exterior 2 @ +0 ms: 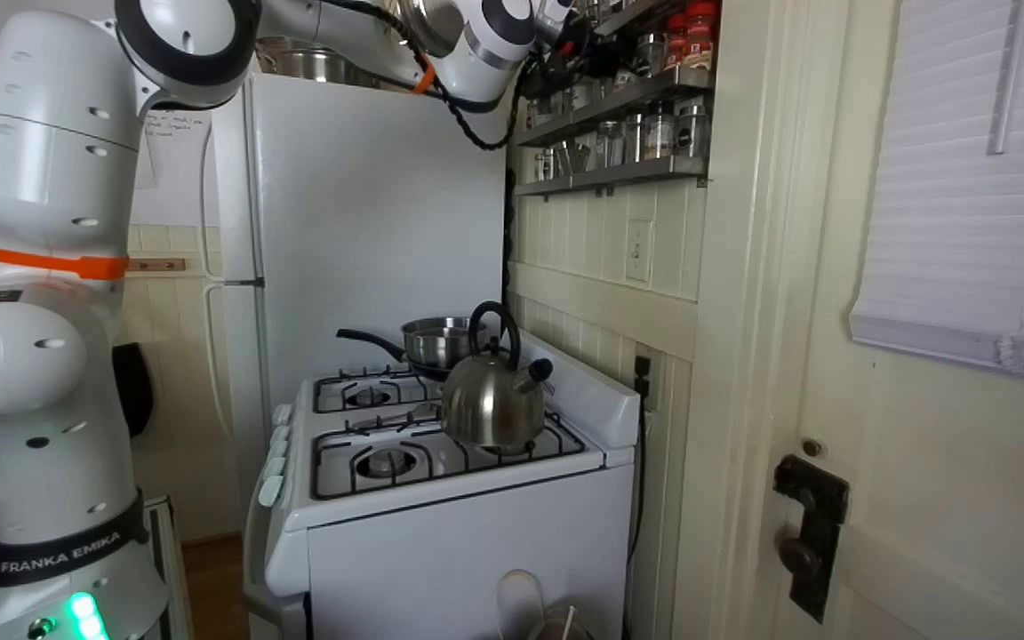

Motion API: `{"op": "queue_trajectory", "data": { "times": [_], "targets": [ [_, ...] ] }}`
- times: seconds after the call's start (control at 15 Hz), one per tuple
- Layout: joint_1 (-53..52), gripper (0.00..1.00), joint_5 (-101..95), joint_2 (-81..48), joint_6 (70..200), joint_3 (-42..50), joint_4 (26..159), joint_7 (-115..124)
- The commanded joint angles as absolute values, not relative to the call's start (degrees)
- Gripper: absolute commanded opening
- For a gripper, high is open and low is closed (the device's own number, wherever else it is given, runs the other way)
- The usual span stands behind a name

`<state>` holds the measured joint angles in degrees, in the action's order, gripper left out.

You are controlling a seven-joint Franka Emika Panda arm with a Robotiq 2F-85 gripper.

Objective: Pick up the spice bottle on the middle shelf and put it on the stove

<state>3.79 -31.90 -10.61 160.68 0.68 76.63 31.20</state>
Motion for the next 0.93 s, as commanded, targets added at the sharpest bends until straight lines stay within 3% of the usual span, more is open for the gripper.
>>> {"op": "queue_trajectory", "data": {
  "times": [0.0, 0.87],
  "targets": [
    [2.5, 0.18, -35.3, -5.7, 160.7, 1.4, 81.9, 35.8],
    [2.2, 0.18, -31.3, -0.4, 146.6, -1.3, 83.6, 31.9]
  ]
}}
